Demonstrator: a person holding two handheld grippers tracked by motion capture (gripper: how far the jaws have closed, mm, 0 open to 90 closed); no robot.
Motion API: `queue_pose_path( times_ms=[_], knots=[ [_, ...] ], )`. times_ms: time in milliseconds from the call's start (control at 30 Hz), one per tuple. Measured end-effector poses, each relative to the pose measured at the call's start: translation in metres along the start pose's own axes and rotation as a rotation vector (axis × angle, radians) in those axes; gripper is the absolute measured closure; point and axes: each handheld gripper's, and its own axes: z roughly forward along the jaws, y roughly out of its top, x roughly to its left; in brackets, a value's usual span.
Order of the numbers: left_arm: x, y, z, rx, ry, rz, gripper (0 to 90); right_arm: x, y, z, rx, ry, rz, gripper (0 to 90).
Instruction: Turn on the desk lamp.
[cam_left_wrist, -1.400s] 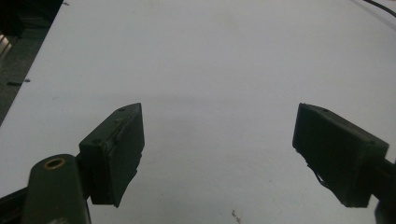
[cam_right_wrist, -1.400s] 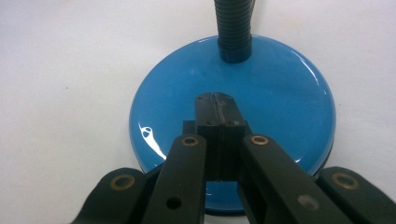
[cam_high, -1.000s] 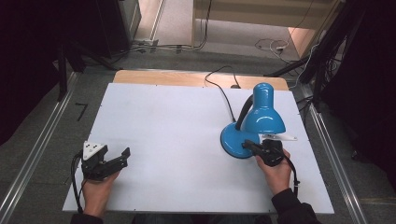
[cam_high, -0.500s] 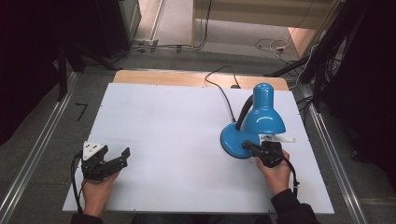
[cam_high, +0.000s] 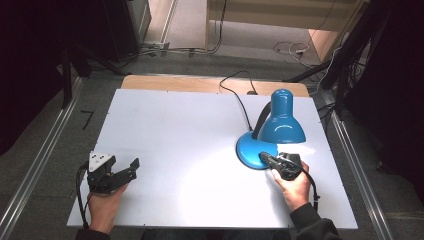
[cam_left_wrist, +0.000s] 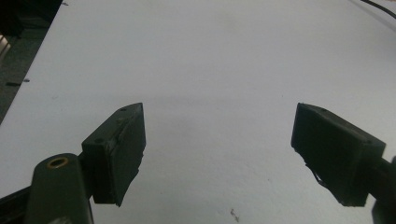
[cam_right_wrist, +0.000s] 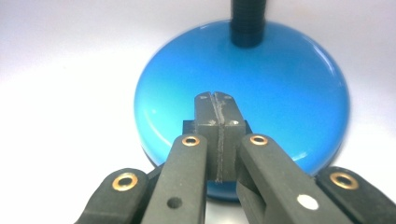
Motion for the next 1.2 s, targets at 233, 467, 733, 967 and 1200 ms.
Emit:
queue_pose_path(
  times_ms=[233, 467, 733, 967, 1200],
  knots=[
    [0.0003, -0.0001, -0.0003, -0.001, 0.000, -0.001, 18.4, 0.0014, 0.0000, -0.0001, 0.000, -0.008, -0.017, 88.5],
    [0.0000, -0.0001, -0.0002, 0.000, -0.001, -0.001, 18.4, 0.0011, -0.0003, -0.0001, -0.002, -0.005, -0.011, 88.5],
    [0.0000, 0.0000, -0.0003, 0.000, 0.000, -0.001, 18.4, 0.0009, -0.0002, -0.0002, -0.001, -0.001, -0.007, 88.5],
    [0.0005, 0.0001, -0.0006, -0.003, -0.001, -0.002, 18.4, 0.0009, 0.0003, -0.0003, 0.005, 0.015, 0.004, 88.2],
    [0.0007, 0.0003, -0.0007, -0.004, -0.002, -0.002, 18.4, 0.0009, 0.0010, -0.0015, -0.006, 0.022, 0.007, 81.7]
  ],
)
